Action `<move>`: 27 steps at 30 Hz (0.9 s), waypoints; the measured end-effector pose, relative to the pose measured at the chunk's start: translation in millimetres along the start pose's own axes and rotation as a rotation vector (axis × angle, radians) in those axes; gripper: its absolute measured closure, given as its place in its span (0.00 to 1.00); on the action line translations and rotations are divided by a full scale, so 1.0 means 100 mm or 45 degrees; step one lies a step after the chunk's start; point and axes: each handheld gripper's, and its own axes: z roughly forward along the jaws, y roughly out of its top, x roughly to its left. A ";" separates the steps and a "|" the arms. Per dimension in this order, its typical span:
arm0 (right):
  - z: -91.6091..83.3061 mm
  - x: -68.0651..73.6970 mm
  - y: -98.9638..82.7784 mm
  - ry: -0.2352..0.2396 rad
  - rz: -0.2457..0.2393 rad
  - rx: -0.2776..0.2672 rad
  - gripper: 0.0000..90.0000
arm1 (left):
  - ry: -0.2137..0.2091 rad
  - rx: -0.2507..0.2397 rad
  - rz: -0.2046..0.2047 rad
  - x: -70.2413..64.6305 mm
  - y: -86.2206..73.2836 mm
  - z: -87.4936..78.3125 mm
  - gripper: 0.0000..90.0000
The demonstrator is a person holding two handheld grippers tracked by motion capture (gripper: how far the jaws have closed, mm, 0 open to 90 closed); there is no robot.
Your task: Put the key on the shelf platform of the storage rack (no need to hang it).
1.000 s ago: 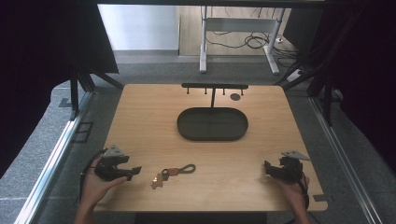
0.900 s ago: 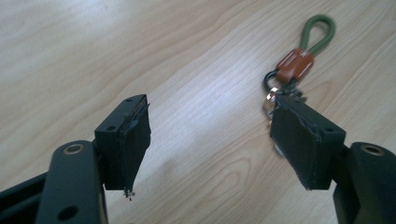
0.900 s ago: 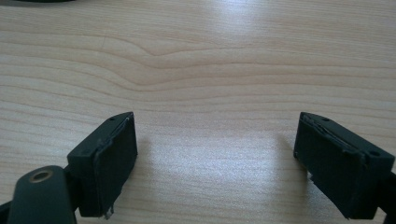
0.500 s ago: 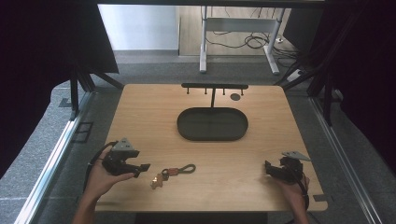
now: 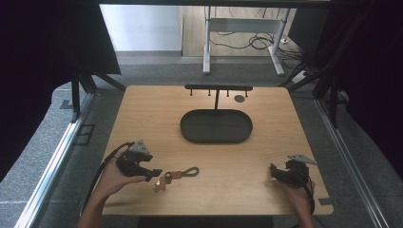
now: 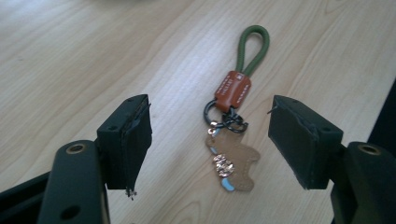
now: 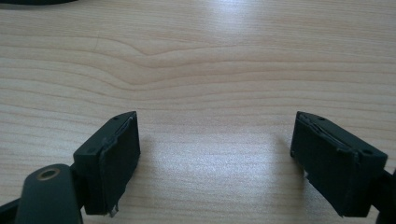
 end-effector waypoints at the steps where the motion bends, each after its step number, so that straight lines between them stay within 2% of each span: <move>1: 0.00 0.00 0.00 -0.001 0.003 -0.002 0.18 | 0.002 0.013 0.008 -0.01 0.01 0.01 0.34; 14: -0.01 0.00 -0.01 -0.004 0.004 -0.001 0.18 | -0.034 0.080 0.082 -0.09 0.16 0.18 0.34; 19: -0.01 0.00 -0.01 -0.006 0.006 -0.001 0.18 | -0.061 0.090 0.093 -0.11 0.18 0.26 0.36; 27: -0.01 0.00 -0.01 -0.014 0.015 -0.002 0.18 | -0.072 0.117 0.107 -0.11 0.19 0.38 0.37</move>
